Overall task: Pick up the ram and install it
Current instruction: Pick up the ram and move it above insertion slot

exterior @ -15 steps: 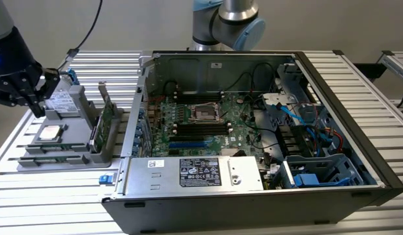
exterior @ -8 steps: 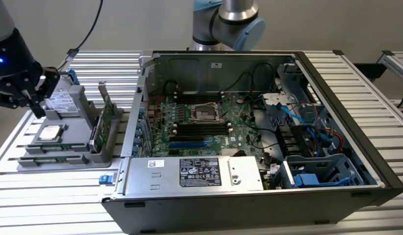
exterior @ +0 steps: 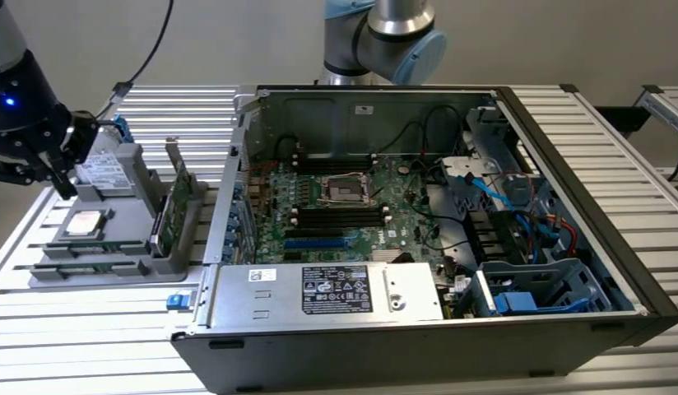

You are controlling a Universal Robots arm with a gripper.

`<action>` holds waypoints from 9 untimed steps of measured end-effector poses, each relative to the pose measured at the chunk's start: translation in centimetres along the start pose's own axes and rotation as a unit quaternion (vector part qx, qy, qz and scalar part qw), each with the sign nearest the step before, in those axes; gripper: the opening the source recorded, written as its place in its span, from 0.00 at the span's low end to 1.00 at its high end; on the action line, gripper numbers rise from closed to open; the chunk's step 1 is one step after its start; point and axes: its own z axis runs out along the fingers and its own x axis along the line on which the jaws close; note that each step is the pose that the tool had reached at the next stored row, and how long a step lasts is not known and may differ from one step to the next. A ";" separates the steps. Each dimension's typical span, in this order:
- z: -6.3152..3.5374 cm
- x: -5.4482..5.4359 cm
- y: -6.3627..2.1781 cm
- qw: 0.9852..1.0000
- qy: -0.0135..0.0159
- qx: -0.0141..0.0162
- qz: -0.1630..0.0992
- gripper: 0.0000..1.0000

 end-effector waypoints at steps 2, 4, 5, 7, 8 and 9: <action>0.05 0.0 0.00 1.000 0.001 -0.001 -0.018 0.10; 0.10 0.0 -0.01 0.999 0.001 -0.002 -0.037 0.10; 0.13 0.0 -0.01 0.999 0.002 -0.002 -0.046 0.10; 0.18 0.0 -0.02 0.998 0.002 -0.003 -0.064 0.10; 0.21 0.0 -0.02 0.997 0.003 -0.004 -0.073 0.10; 0.24 0.0 -0.03 0.997 0.003 -0.004 -0.083 0.10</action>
